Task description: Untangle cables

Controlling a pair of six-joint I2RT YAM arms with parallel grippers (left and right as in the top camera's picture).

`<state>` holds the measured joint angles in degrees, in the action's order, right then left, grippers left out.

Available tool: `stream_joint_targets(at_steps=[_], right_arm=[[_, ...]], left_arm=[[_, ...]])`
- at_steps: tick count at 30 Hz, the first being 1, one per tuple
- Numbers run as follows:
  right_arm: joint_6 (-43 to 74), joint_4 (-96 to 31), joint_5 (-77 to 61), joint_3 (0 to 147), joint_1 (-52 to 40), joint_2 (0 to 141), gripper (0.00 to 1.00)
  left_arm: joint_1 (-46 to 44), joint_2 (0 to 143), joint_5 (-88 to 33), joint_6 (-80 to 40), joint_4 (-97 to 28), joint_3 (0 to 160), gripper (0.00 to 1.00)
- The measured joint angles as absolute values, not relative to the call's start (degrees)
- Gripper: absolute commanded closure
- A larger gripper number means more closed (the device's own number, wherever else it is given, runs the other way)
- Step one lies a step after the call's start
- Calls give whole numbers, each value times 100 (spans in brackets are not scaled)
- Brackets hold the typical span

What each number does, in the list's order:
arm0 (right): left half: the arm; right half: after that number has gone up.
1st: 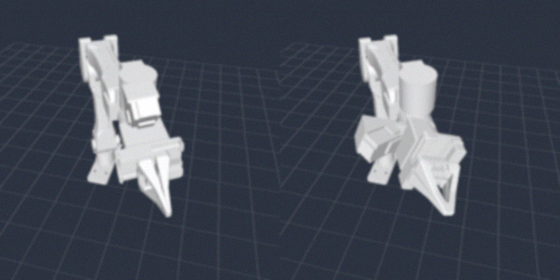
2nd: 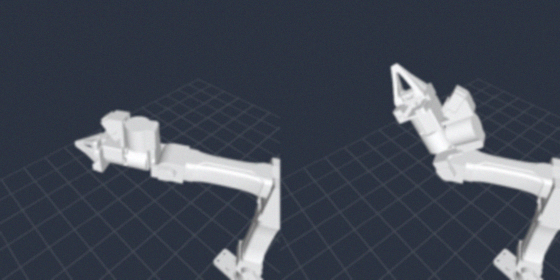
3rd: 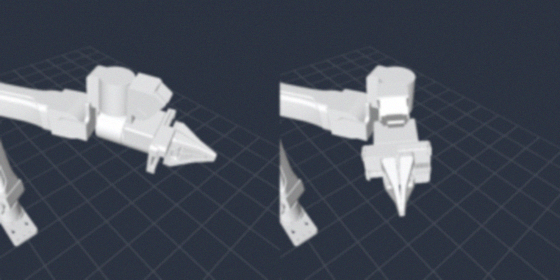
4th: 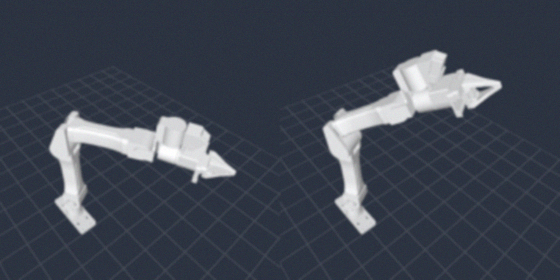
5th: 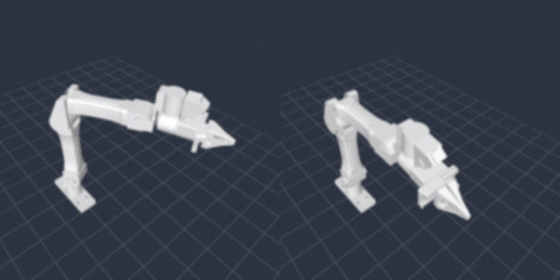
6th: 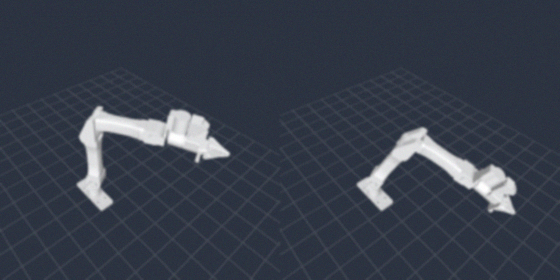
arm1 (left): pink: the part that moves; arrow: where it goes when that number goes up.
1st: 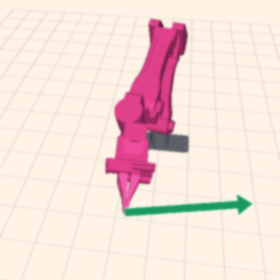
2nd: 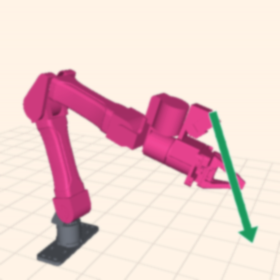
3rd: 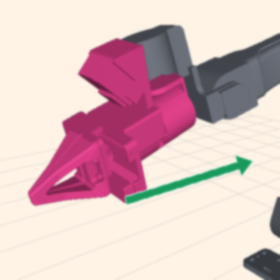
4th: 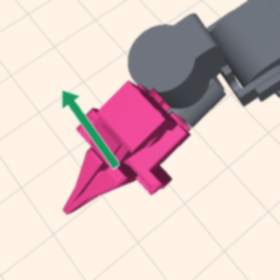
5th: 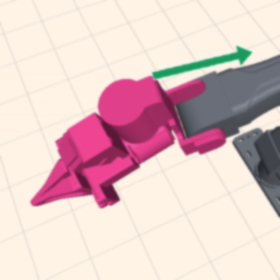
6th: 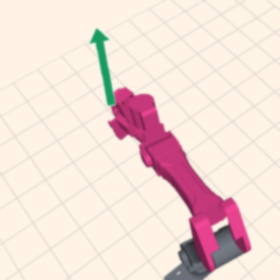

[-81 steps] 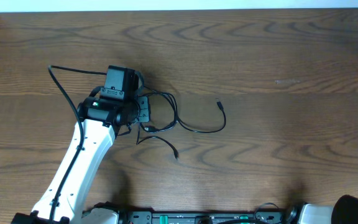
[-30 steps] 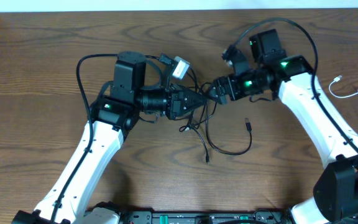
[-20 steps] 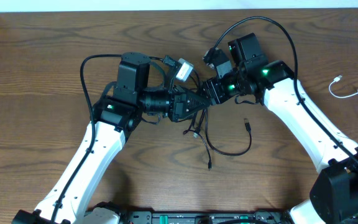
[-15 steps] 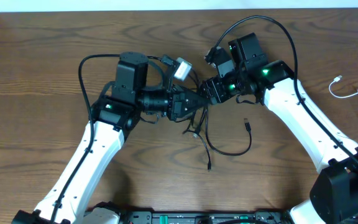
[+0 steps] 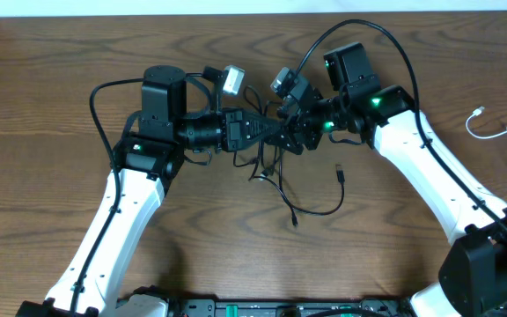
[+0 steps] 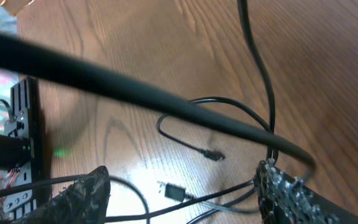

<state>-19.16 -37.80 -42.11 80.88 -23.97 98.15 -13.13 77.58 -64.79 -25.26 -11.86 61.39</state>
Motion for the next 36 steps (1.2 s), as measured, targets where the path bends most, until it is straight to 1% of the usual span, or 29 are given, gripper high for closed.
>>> stream_joint_targets(at_steps=[2, 4, 6, 11, 16, 20, 26, 30, 36], right_arm=[[-2008, -3750, -4283, 8088, -2281, 9813, 29], [-2029, -3743, -4307, 8088, -2176, 9815, 29], [-2036, -3754, -4313, 8088, -2056, 9815, 27], [-2252, -3889, -4456, 8088, -1782, 9815, 28], [-2416, -3616, -4694, 8086, -1774, 9815, 27], [-2528, -3505, -4928, 8086, -1774, 9815, 27], [-2624, -3437, -5002, 8086, -1793, 9813, 27], [-2650, -3350, -5019, 8086, -1863, 9815, 34], [-2665, -3245, -5037, 8086, -1977, 9813, 39]], left_arm=[[-1313, 7758, -6895, -2757, -1044, 6139, 92], [-1313, 7758, -7065, -2860, -1039, 6139, 92], [-1313, 7758, -7150, -2893, -1037, 6139, 92], [-1313, 7758, -7214, -2980, -1017, 6139, 92], [-1313, 7758, -7279, -3192, -1013, 6139, 92], [-1313, 7758, -7345, -3612, -991, 6139, 92], [-1313, 7758, -7780, -4556, -69, 6136, 92], [-1319, 7758, -7874, -4877, 23, 6136, 92], [-1614, 7758, -7922, -5028, 32, 6136, 92]])
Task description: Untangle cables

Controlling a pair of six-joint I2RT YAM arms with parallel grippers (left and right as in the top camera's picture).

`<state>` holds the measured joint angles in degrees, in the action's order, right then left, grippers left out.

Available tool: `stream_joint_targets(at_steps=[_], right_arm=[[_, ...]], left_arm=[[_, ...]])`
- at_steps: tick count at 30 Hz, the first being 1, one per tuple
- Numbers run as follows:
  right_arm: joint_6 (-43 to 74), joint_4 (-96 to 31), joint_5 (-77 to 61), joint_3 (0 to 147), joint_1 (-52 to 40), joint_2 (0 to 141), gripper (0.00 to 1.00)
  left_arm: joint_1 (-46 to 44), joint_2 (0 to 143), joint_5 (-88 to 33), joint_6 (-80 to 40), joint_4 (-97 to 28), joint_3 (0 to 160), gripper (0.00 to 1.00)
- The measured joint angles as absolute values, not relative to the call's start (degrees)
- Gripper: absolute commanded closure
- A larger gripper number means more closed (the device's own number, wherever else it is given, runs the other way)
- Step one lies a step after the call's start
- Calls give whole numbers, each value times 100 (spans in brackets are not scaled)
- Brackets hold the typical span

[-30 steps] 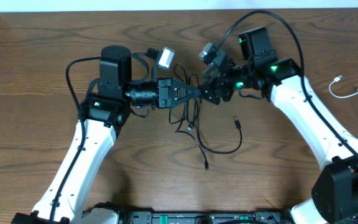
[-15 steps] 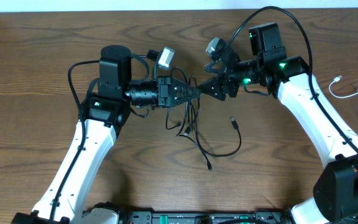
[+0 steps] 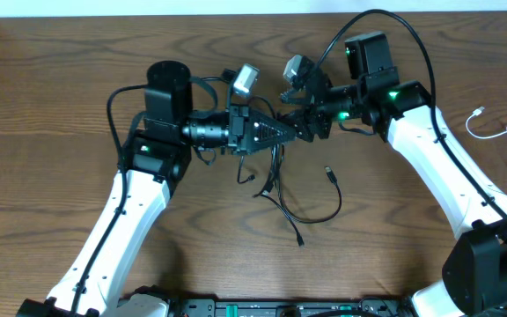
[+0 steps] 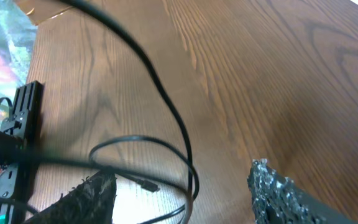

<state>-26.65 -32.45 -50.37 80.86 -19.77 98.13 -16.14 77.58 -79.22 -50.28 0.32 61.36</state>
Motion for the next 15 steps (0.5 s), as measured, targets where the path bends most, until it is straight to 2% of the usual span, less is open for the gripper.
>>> stream_joint_targets(at_steps=[2, 4, 5, 6, 10, 15], right_arm=[[-2668, -3208, -5039, 8086, -2016, 9815, 44], [-2685, -3194, -5043, 8086, -2058, 9813, 86], [-2703, -3190, -5041, 8086, -2069, 9815, 96], [-2711, -3197, -5043, 8086, -2080, 9813, 99], [-2705, -3371, -4954, 8086, -2082, 9815, 99], [-2296, -4029, -3691, 8082, -2036, 9810, 99]], left_arm=[[-1708, 7758, -7920, -5092, 108, 6136, 92], [-1756, 7758, -7924, -5124, 224, 6136, 92], [-1769, 7758, -7922, -5129, 250, 6136, 92], [-1769, 7758, -7922, -5127, 266, 6136, 93], [-1769, 7758, -7920, -5085, 296, 6136, 92], [-1769, 7758, -7898, -4344, 145, 6136, 92]])
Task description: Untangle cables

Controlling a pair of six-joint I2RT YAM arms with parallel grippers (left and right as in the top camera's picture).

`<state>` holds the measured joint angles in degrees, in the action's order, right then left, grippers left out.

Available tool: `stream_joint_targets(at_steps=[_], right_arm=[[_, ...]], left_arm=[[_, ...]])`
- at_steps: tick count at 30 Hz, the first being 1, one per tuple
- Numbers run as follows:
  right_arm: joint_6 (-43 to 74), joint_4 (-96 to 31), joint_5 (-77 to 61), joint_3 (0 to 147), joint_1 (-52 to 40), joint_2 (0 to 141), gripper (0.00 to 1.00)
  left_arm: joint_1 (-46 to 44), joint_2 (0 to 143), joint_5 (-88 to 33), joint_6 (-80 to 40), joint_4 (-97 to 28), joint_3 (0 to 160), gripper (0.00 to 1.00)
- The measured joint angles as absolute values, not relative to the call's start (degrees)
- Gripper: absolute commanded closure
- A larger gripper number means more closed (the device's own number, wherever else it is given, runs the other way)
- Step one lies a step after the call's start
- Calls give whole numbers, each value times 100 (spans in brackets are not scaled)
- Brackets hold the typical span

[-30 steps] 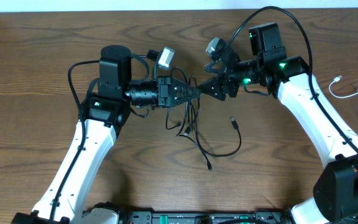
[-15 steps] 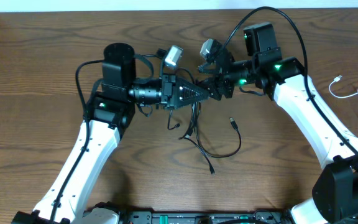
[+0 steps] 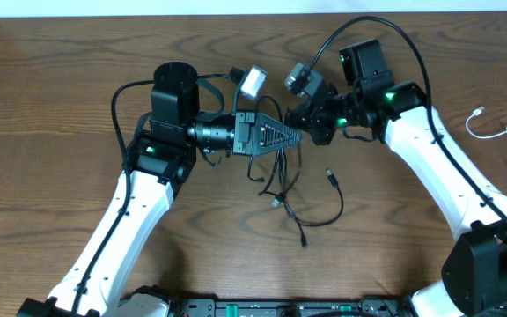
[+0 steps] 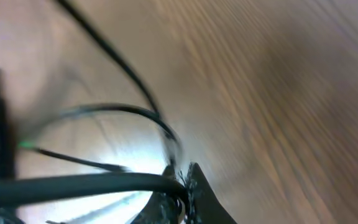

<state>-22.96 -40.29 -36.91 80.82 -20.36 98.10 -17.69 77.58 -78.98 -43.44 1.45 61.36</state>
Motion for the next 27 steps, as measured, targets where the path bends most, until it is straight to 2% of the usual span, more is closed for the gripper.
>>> stream_joint_targets(at_steps=[3, 5, 6, 10, 13, 16, 19, 23, 27], right_arm=[[-2104, -4331, -2899, 8082, -1964, 9810, 99], [-2001, -4510, -2473, 8082, -1863, 9810, 99], [-1981, -4525, -2379, 8082, -1831, 9810, 99], [-1673, -4587, -2154, 8079, -1723, 9769, 99], [-1356, -4589, -2018, 8079, -1627, 9445, 99], [-888, -4604, -1494, 8173, -1319, 8770, 99], [-484, -4578, -707, 8501, -810, 8232, 99], [-30, -4539, 30, 9030, 311, 7712, 99], [545, -4552, 117, 9220, 1282, 7531, 99]], left_arm=[[-1769, 7758, -7575, -3577, -788, 6169, 84], [-1772, 7758, -7061, -3074, -1739, 6171, 82], [-1778, 7758, -6368, -2650, -2423, 6149, 76], [-1780, 7756, -4407, -1997, -3393, 6158, 74], [-1780, 7756, -3638, -1804, -3618, 6158, 76], [-1780, 7756, -3059, -1717, -3863, 6160, 87], [-1780, 7756, -2613, -1638, -4097, 6158, 92], [-1780, 7756, -2215, -1614, -4246, 6158, 92], [-1780, 7756, -2082, -1603, -4250, 6152, 92]])
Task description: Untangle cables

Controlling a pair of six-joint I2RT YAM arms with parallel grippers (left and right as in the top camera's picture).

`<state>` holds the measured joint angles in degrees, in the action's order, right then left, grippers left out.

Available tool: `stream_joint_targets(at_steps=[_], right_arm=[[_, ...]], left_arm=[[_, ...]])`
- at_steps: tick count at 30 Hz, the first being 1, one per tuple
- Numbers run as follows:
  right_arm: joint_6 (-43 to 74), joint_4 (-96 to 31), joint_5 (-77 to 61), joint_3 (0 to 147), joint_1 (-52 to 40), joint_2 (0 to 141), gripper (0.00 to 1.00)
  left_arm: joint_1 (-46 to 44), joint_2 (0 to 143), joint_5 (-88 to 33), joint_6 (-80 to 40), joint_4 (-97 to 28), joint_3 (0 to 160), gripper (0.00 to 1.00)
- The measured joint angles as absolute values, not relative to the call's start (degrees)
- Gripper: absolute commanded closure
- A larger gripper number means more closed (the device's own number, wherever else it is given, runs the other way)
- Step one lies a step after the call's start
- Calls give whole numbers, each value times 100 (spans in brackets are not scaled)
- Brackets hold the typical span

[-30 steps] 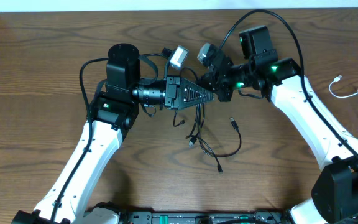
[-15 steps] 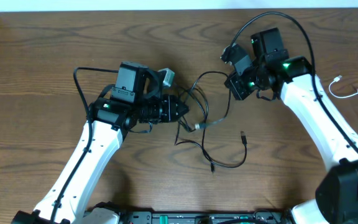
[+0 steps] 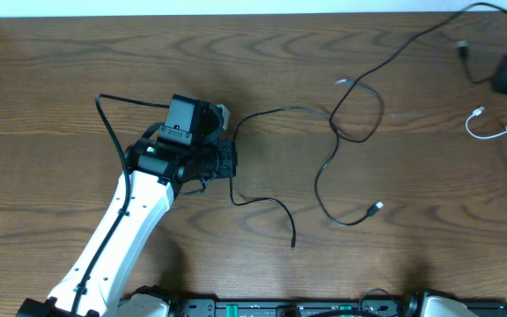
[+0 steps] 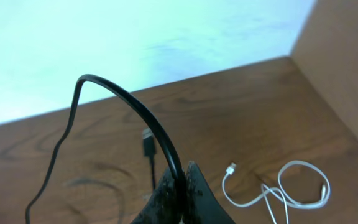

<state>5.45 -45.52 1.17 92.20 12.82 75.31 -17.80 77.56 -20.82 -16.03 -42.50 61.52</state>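
Note:
Two black cables lie spread on the wooden table. The long black cable runs from the far right corner, loops at mid-table and ends in a plug. In the right wrist view my right gripper is shut on this cable, which arches up out of the pinched fingertips. Only a bit of the right arm shows at the overhead's right edge. The thin black cable passes through my left gripper, which looks shut on it; its tail trails toward the front.
A coiled white cable lies at the right edge of the table, also visible under my right gripper as white cable. A black plug lies on the wood beyond the right fingers. The pale wall meets the table's far edge.
My right gripper has gone from mid-table to the far right corner with the long cable in it. The left gripper has drawn back to the left. The knot at the centre has come apart.
Both grippers met over a knot of black cables at mid-table, the right one open. The right stayed open a little higher, then was shut on a cable. Now the arms are far apart and the cables lie as two separate strands.

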Motion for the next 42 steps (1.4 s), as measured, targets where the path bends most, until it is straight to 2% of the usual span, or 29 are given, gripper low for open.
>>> stream_joint_targets(at_steps=[5, 15, 21, 24, 30, 34, 38, 40, 41, 42], right_arm=[[878, -4805, -8, 9220, 1671, 7575, 99], [1940, -5245, 1151, 9220, 2169, 7784, 99], [2926, -6027, 1535, 9236, 3264, 8311, 99], [3170, -6482, 1584, 9244, 3889, 8820, 99], [3277, -6648, 1116, 9247, 4307, 9365, 99], [3146, -6233, 342, 9247, 4292, 9428, 99], [2390, -5402, -906, 9247, 4058, 9428, 98], [2193, -5306, -1210, 9247, 3940, 9428, 90], [2099, -5280, -1347, 9247, 3872, 9428, 74], [2038, -5282, -1439, 9247, 3820, 9428, 48]], left_arm=[[-1780, 7756, -1601, -1601, -4359, 6147, 93], [-1780, 7756, 1044, -2182, -5092, 6141, 92], [-1398, 7756, 1975, -3013, -5266, 6136, 92], [-838, 7756, 2099, -3312, -5273, 6136, 92], [71, 7756, 1704, -3684, -5234, 6136, 92], [1, 7756, 633, -3588, -4984, 6136, 92], [-397, 7758, -473, -3118, -4683, 6132, 93], [-659, 7754, -875, -2840, -4600, 6132, 93], [-790, 7754, -1041, -2705, -4554, 6132, 92], [-913, 7756, -1168, -2589, -4519, 6132, 92]])
